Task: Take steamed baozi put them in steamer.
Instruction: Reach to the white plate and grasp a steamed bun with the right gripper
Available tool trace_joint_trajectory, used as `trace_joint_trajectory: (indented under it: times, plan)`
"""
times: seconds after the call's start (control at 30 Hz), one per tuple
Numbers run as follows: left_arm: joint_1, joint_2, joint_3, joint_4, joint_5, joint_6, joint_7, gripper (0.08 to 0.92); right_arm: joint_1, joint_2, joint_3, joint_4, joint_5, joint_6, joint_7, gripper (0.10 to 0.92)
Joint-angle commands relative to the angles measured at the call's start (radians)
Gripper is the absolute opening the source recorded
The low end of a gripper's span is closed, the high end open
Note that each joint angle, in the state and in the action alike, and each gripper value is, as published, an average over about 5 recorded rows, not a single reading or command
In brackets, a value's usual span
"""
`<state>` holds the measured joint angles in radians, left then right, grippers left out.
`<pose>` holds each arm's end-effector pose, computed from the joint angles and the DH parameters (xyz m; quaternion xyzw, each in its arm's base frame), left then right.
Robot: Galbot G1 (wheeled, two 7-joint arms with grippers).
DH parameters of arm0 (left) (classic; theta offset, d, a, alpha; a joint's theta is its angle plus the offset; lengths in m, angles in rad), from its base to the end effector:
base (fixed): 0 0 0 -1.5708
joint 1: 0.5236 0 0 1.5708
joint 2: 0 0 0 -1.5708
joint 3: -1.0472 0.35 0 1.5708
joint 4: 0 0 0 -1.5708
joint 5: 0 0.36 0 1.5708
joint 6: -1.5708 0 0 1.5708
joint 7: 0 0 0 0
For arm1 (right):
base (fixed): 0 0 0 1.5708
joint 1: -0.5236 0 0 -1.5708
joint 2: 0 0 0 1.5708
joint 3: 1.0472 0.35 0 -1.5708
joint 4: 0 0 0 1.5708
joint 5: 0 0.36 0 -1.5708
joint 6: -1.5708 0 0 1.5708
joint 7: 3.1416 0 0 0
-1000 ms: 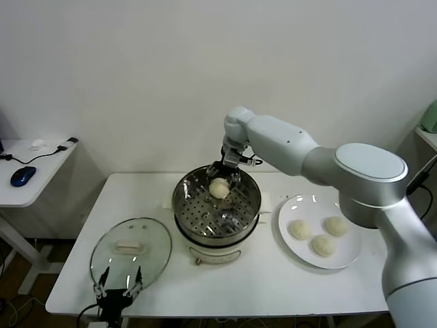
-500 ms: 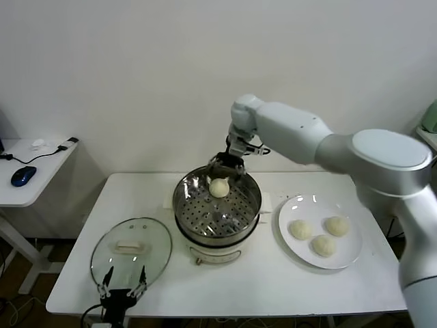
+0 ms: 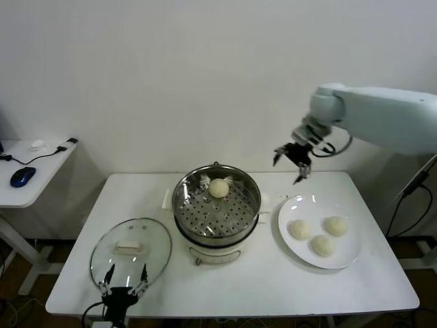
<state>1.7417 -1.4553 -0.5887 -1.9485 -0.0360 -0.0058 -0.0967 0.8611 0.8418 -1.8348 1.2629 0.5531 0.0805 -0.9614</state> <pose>0.1201 0.0467 -0.3776 0.0488 -0.9859 -0.0558 0.1502 0.5557 -0.1253 -0.0626 0.5765 -0.4835 0.5752 0.3210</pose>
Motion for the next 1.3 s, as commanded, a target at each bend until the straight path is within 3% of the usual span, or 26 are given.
trace_joint_trajectory:
  times: [0.03,0.4,1.0,1.3]
  plan:
    - [0.010,-0.005,-0.003,0.000,0.002,-0.002,0.000,0.823,-0.136,-0.191,-0.041,0.124,0.086,-0.335,0.113,0.823]
    - [0.033,-0.020,-0.017,0.004,0.008,-0.010,-0.007,0.823,-0.428,-0.076,0.204,-0.076,0.012,-0.354,0.146,0.823]
    - [0.044,-0.029,-0.020,0.009,0.009,-0.019,-0.017,0.823,-0.552,-0.004,0.332,-0.183,-0.043,-0.356,0.185,0.822]
    - [0.043,-0.029,-0.020,0.007,0.010,-0.017,-0.021,0.823,-0.511,-0.009,0.327,-0.164,-0.026,-0.354,0.156,0.717]
